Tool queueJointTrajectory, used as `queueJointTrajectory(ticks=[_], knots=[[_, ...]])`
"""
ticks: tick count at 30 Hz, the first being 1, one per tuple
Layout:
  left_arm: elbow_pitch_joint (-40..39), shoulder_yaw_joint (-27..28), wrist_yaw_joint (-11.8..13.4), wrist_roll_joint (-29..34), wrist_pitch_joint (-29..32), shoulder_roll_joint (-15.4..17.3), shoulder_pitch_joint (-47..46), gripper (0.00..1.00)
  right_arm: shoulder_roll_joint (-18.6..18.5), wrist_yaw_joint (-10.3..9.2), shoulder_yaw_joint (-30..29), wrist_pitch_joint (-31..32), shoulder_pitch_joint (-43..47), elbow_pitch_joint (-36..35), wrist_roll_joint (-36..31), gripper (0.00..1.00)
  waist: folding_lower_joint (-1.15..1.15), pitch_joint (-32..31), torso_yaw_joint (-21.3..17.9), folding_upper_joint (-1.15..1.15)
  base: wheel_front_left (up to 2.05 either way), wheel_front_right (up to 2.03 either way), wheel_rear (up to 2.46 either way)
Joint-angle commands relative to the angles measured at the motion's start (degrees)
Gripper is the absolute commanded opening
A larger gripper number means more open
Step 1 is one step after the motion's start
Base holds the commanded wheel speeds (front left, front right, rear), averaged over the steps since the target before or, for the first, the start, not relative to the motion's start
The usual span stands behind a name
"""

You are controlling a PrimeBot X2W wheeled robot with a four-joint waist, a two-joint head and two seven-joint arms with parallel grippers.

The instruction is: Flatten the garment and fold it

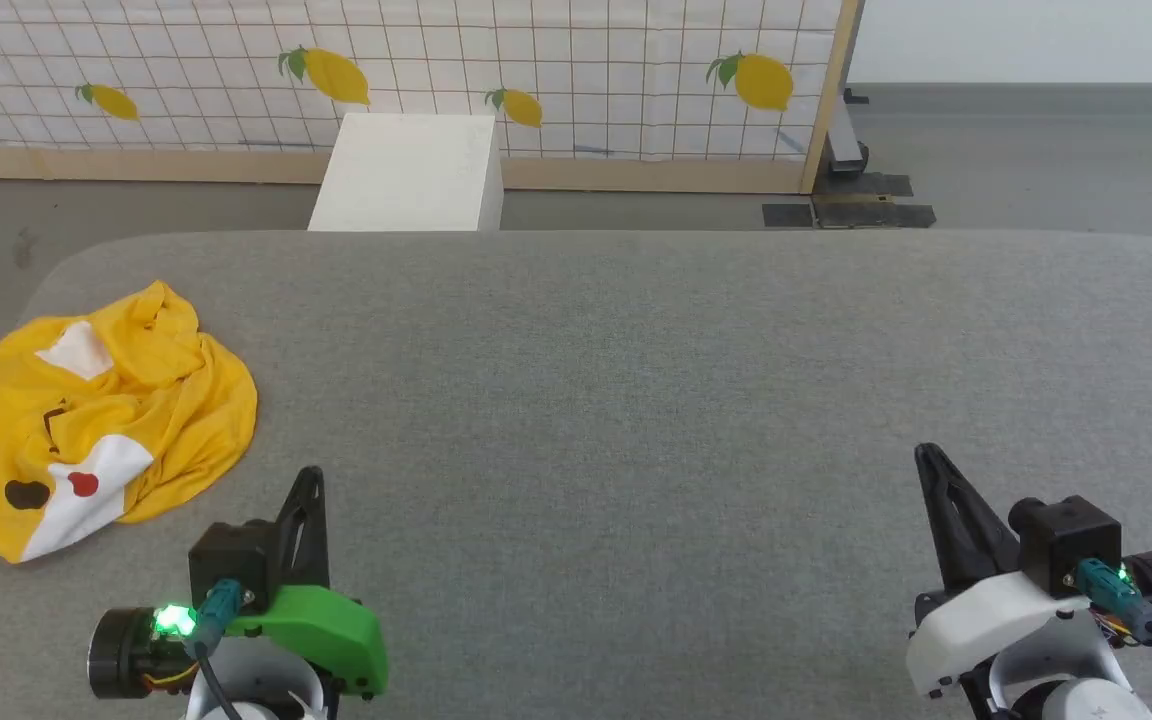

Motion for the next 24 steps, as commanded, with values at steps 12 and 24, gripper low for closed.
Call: queueJointTrajectory(ticks=[12, 24], knots=[[0.21, 0.18, -0.05, 0.59, 0.08, -0.33, -1.02, 0.0, 0.13, -0.1, 0.08, 0.01, -1.0, 0.09, -0.14, 0.0, 0.0, 0.0, 0.0, 0.0, 0.0, 0.0, 0.0], [0.21, 0.18, -0.05, 0.59, 0.08, -0.33, -1.02, 0.0, 0.13, -0.1, 0.08, 0.01, -1.0, 0.09, -0.14, 0.0, 0.0, 0.0, 0.0, 0.0, 0.0, 0.0, 0.0]])
